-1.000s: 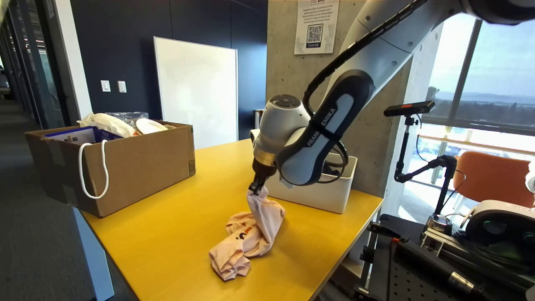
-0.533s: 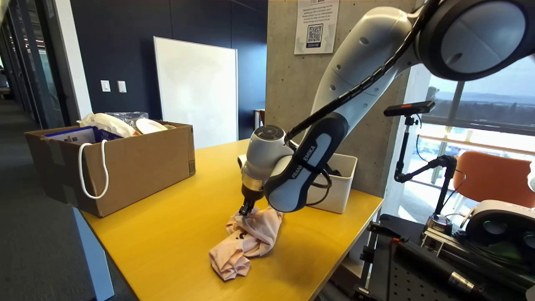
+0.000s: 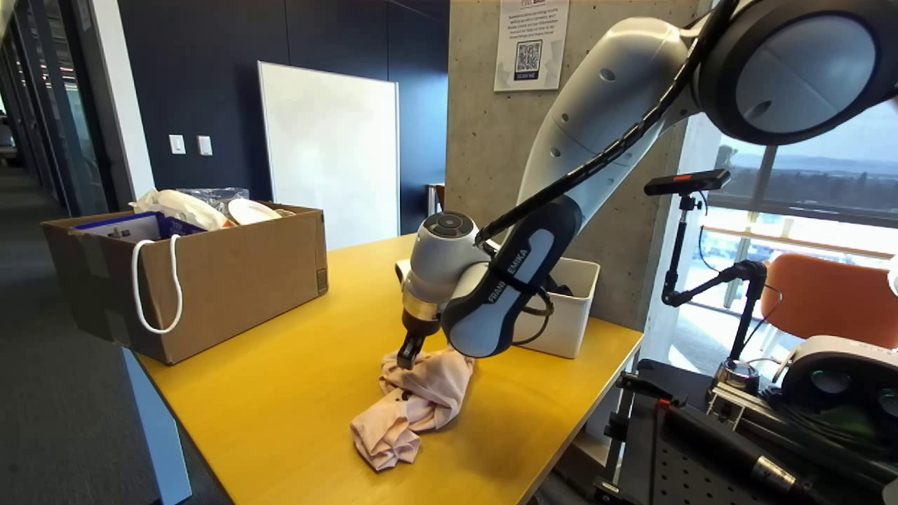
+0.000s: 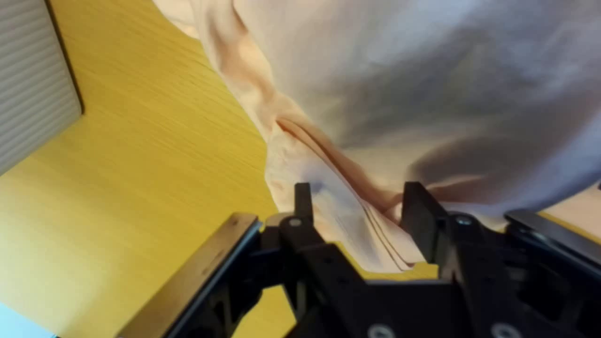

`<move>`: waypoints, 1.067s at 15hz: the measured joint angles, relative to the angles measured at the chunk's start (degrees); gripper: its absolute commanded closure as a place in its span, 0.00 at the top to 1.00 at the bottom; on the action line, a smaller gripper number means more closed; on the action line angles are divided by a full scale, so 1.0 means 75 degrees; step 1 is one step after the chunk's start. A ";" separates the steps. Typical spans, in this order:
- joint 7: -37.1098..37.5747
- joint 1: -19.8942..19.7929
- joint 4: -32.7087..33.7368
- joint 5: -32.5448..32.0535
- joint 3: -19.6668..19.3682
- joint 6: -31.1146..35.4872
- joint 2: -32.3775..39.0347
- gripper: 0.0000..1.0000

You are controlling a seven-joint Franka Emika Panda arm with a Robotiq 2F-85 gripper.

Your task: Fold the t-shirt

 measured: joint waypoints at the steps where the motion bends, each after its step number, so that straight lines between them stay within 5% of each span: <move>1: 0.0032 0.0038 -0.0152 -0.0022 -0.0035 0.0000 -0.0128 0.92; 3: 0.0059 0.0105 -0.0617 -0.0045 -0.0047 0.0000 -0.0500 1.00; 8: 0.0523 -0.0136 -0.2283 0.0051 0.0510 0.0006 -0.2090 1.00; 16: 0.0593 -0.1987 -0.2734 0.0766 0.2052 0.0027 -0.2691 1.00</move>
